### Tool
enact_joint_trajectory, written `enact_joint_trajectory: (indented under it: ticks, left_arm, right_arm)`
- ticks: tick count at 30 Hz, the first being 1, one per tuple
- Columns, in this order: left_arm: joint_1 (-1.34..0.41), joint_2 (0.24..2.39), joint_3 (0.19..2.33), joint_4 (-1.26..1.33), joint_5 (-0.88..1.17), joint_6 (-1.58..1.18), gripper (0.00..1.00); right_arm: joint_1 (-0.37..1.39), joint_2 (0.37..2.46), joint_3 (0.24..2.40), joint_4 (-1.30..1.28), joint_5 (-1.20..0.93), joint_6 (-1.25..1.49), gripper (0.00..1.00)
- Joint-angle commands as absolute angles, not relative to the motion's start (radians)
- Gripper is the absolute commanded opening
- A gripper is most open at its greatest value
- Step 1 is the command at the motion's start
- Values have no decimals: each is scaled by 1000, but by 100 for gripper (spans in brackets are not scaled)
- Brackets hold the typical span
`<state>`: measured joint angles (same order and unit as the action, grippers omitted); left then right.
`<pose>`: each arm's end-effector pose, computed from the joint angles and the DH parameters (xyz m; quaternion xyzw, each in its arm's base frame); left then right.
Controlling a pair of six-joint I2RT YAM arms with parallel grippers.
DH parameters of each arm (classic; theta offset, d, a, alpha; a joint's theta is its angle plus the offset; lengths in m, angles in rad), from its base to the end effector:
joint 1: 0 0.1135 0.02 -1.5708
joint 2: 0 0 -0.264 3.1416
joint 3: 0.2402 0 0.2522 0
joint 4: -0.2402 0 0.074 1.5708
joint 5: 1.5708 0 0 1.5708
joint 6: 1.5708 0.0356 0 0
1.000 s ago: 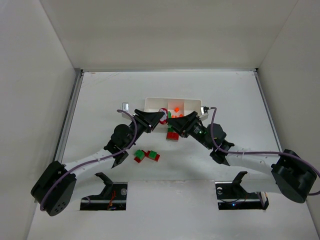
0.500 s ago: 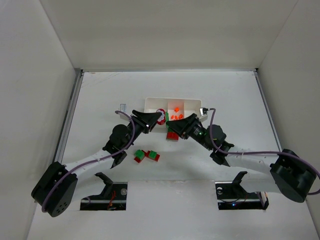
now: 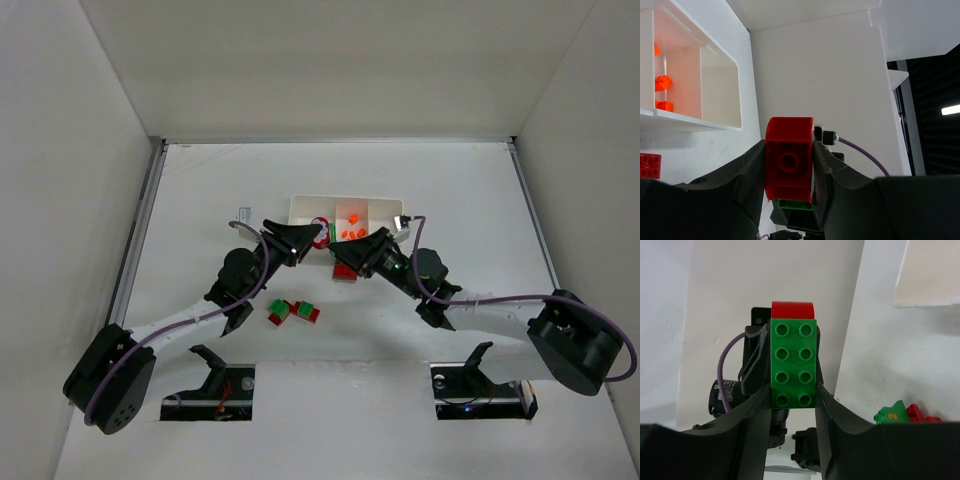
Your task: Sort the legos into containers by color
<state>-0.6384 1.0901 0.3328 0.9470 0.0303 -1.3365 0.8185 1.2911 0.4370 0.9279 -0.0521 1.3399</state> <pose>0.1799 -0.1348 0.2436 -0.2068 0.6025 -0.6487 0.4165 0.1780 0.1929 0.2300 0.1569 0.6622 0.6541 0.3301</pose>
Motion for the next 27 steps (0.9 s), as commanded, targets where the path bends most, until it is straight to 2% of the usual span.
enact_joint_trajectory:
  ticks: [1, 7, 11, 18, 27]
  left_arm:
    - [-624, 1060, 315, 1016, 61, -1327, 17]
    - [-521, 1002, 255, 947, 124, -1309, 16]
    - [-455, 936, 245, 898, 167, -1289, 16]
    - [-407, 798, 282, 743, 224, -1160, 18]
    - [-401, 746, 302, 539, 232, -985, 19]
  right_arm:
    - [815, 1250, 457, 999, -84, 1325, 27]
    - [754, 1126, 442, 870, -100, 1276, 27]
    - [733, 1129, 489, 757, -101, 1223, 27]
    - [699, 1328, 728, 474, -77, 1045, 27]
    - [697, 1661, 1051, 241, -29, 902, 29]
